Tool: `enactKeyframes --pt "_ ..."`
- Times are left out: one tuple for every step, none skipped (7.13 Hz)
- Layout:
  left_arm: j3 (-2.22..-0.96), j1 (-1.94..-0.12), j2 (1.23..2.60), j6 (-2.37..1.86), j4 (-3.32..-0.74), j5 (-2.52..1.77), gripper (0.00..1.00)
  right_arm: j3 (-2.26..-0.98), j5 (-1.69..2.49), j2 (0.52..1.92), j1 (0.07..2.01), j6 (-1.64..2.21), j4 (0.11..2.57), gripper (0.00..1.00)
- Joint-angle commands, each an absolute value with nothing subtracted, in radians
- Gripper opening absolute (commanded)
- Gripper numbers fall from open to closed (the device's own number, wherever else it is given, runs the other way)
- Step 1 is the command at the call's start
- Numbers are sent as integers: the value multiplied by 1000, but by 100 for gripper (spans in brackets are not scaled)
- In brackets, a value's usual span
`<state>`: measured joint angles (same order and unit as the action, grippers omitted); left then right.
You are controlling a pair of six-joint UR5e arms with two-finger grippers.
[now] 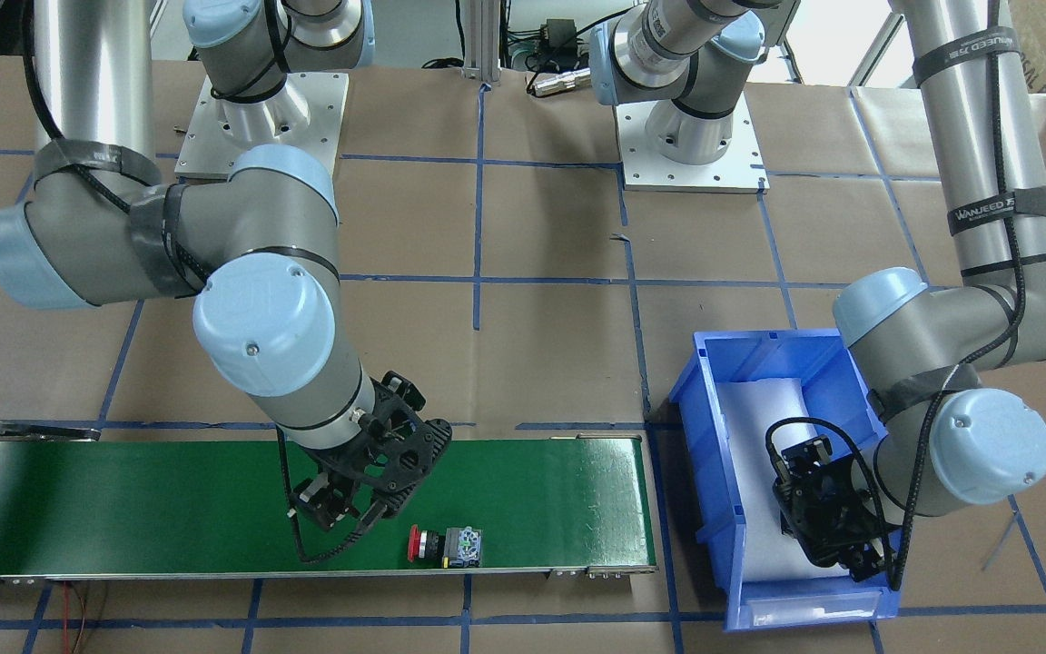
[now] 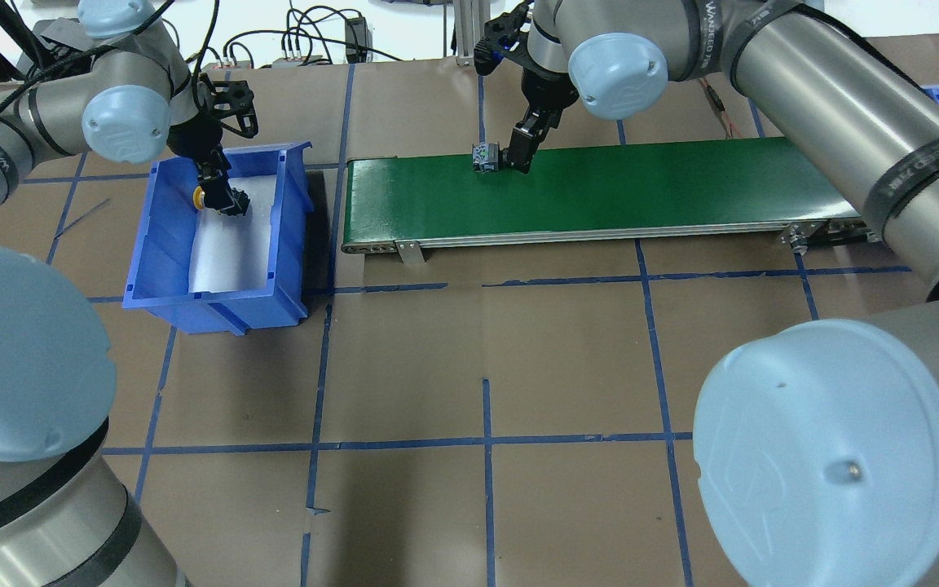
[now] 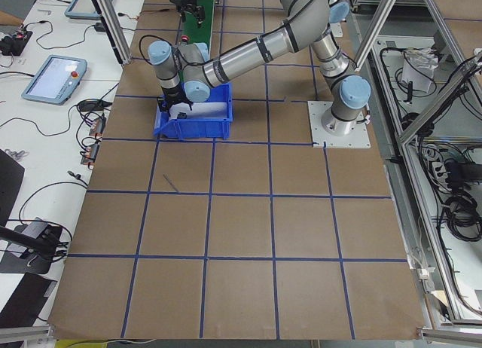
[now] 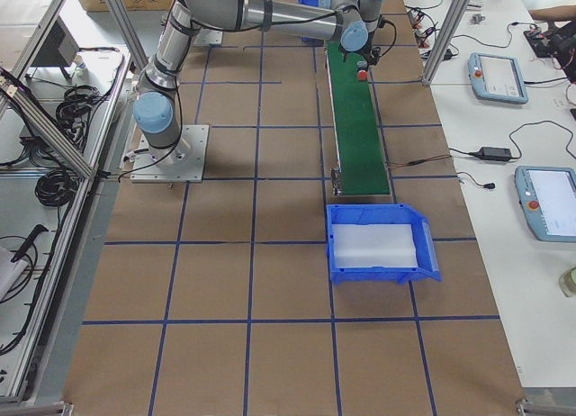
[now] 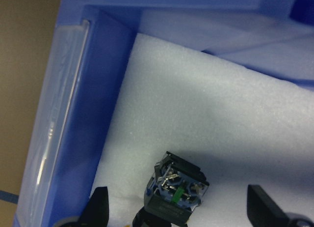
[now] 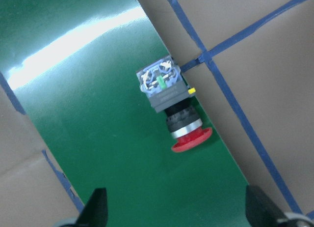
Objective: Transport two buttons from left to right
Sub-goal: 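Grasp the yellow button with the left gripper while the right grasps the red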
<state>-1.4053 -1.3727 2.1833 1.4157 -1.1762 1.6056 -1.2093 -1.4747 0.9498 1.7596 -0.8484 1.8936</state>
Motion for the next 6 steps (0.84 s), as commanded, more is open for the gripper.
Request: enactKeyframes --pt "-1413 -1370 2203 1420 -1137 1605 100 -1123 -1474 872 1782 -862 1896 99" --pt "-1420 -1373 2210 1419 -1123 1605 100 -1093 -1476 839 1795 -862 1899 99" --pt "-1427 -1371 2209 1420 -1120 1605 100 -1059 -1474 806 1805 -867 1898 99" --pt "-1428 -1371 2209 1420 -1115 1605 96 -1040 -1474 784 1816 -868 1898 99" --pt "-1428 -1371 2207 1419 -1115 1605 72 -1040 -1474 779 1816 -868 1898 96" --pt "-1427 -1371 2203 1419 -1111 1606 33 -1040 -1474 779 1816 -882 1898 92"
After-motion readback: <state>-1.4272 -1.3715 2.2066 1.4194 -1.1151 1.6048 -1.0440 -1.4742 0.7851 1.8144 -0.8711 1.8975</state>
